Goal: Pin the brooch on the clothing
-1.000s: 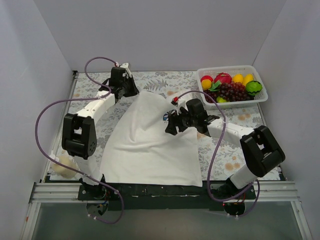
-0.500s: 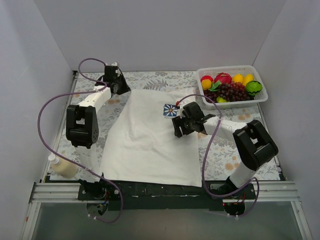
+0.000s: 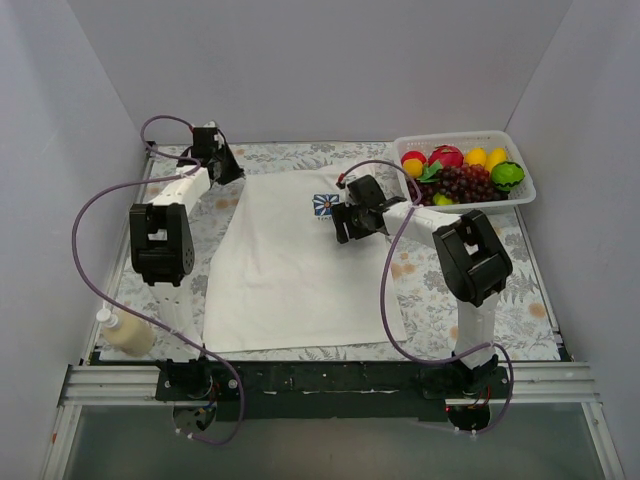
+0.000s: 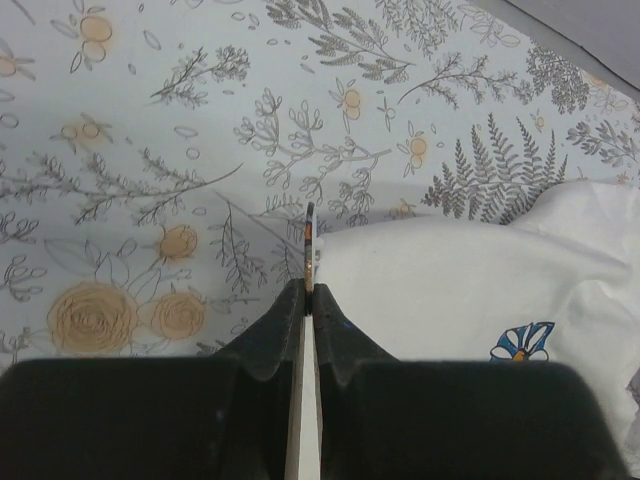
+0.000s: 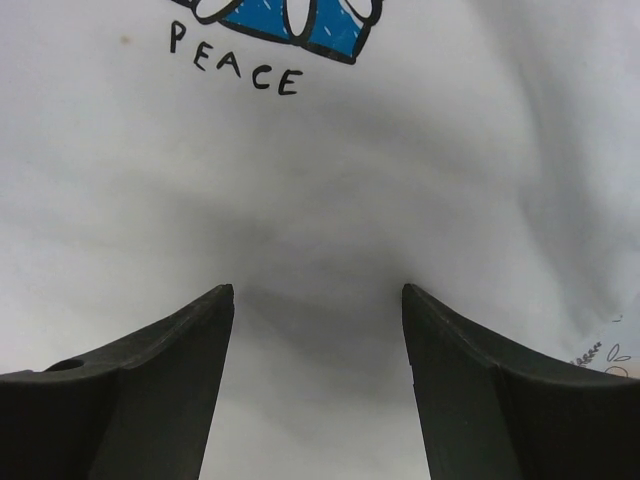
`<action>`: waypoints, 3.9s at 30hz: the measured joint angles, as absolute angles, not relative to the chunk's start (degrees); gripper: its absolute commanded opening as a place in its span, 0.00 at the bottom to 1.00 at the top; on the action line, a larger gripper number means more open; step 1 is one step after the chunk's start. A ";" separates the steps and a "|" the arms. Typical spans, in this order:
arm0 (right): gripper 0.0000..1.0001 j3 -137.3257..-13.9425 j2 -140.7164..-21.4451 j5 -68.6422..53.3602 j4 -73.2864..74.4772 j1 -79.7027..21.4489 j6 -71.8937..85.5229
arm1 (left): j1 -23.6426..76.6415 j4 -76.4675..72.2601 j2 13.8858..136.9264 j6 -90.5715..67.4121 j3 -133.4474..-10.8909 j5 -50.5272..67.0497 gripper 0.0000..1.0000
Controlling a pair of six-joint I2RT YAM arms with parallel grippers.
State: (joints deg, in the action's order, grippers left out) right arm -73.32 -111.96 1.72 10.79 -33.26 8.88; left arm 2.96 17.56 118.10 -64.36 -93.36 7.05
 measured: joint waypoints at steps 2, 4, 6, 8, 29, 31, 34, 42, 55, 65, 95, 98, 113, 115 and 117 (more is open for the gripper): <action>0.77 -75.07 -113.03 1.61 11.51 -32.58 9.08 | 2.94 17.98 120.49 -64.12 -96.18 7.31 0.00; 0.78 -76.47 -113.78 1.50 12.34 -32.03 9.21 | 2.94 18.13 123.24 -63.88 -99.37 8.03 0.02; 0.79 -77.19 -114.08 1.50 12.99 -31.51 9.26 | 2.98 19.40 126.08 -63.59 -103.44 8.67 0.11; 0.81 -77.43 -114.06 1.30 13.69 -31.33 9.21 | 3.09 20.93 128.53 -63.20 -107.42 9.19 0.38; 0.93 -76.20 -95.79 -1.19 19.31 -30.87 7.25 | 3.09 24.97 104.42 -67.00 -87.48 6.48 0.98; 0.92 -72.77 -92.09 -0.19 19.42 -30.87 7.31 | 3.09 24.40 98.54 -68.53 -81.17 7.11 0.98; 0.89 -68.27 -88.01 0.47 19.14 -30.74 7.64 | 3.09 23.62 89.71 -71.07 -70.52 7.42 0.98; 0.88 -56.21 -79.88 -0.67 21.04 -30.02 10.41 | 3.09 32.53 76.12 -76.18 -60.53 1.87 0.98; 0.82 -38.11 -67.81 -2.02 27.46 -30.02 18.68 | 3.09 50.00 68.01 -86.89 -47.51 -6.66 0.98; 0.70 -32.12 -66.63 -6.04 28.77 -30.02 23.22 | 3.09 55.72 57.80 -97.60 -42.74 -11.18 0.98; 0.01 -31.35 -69.10 -10.55 28.29 -33.34 29.85 | 3.09 55.16 57.01 -96.23 -41.71 -8.91 0.98; 0.01 -33.58 -69.01 -8.67 28.42 -28.91 28.69 | 3.09 54.74 57.04 -95.18 -41.56 -7.88 0.98; 0.01 -39.97 -67.94 -6.28 26.79 -8.69 23.62 | 8.43 52.23 60.66 -92.18 -35.86 -1.08 0.81; 0.01 -39.97 -67.99 -6.79 26.57 -8.29 23.59 | 9.82 52.18 59.66 -92.60 -34.46 0.05 0.72; 0.01 -39.97 -67.99 -7.22 26.20 -8.23 23.55 | 11.55 51.79 58.41 -93.23 -32.84 1.50 0.60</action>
State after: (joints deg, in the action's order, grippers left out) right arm -39.97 -67.99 -7.22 26.20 -8.23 23.55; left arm 11.55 51.79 58.41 -93.23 -32.84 1.50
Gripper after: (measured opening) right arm 0.031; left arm 0.745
